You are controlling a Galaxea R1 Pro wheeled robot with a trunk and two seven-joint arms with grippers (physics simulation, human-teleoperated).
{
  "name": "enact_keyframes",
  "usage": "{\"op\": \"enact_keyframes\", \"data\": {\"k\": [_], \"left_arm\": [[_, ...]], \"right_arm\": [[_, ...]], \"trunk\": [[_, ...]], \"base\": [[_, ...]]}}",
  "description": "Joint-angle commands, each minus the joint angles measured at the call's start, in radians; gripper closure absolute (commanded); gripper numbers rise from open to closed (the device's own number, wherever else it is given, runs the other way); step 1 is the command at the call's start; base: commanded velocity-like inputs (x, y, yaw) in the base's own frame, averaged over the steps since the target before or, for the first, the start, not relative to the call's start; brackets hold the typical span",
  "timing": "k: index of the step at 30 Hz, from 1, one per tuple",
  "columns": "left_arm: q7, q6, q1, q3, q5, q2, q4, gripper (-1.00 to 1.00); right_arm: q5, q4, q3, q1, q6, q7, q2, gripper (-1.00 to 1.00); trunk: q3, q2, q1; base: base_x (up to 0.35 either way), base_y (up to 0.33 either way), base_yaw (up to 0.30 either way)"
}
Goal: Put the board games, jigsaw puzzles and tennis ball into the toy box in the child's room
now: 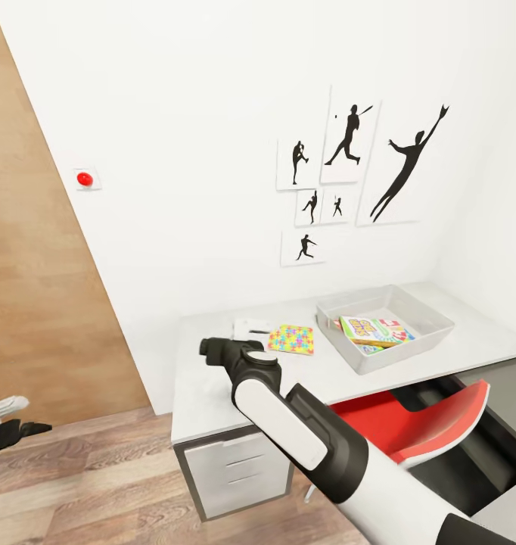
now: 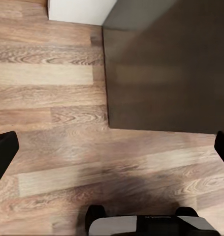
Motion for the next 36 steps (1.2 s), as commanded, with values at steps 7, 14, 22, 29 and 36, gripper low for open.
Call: {"op": "enact_keyframes", "data": {"k": [7,14,22,29,36], "left_arm": [[0.026,-0.284,-0.001,0.010,-0.006,-0.004,0.252,-1.00],[0.040,-0.436,0.049,0.012,-0.003,-0.020,0.316,-1.00],[0.040,-0.445,0.088,0.012,-0.003,-0.032,0.319,-1.00],[0.041,-0.468,0.106,0.013,-0.003,-0.043,0.319,-1.00],[0.041,-0.476,0.110,0.013,-0.004,-0.045,0.319,-1.00]], "right_arm": [[-0.004,-0.023,-0.001,0.015,0.008,-0.006,-0.009,-1.00],[-0.004,-0.025,-0.002,0.019,0.006,-0.006,-0.018,-1.00],[-0.005,-0.025,-0.003,0.025,0.004,-0.014,-0.017,-1.00],[-0.005,-0.024,-0.007,0.026,0.003,-0.015,-0.018,-1.00],[-0.005,-0.023,-0.008,0.026,0.003,-0.015,-0.018,-1.00]], "trunk": [[-0.002,-0.002,0.001],[-0.002,-0.002,0.001],[-0.005,-0.002,0.001],[-0.013,-0.002,0.001],[-0.021,-0.002,0.001]], "base": [[0.001,0.000,0.000],[0.186,0.114,0.000],[0.108,0.062,-0.037],[0.217,0.156,-0.160],[0.130,0.215,-0.181]]}}
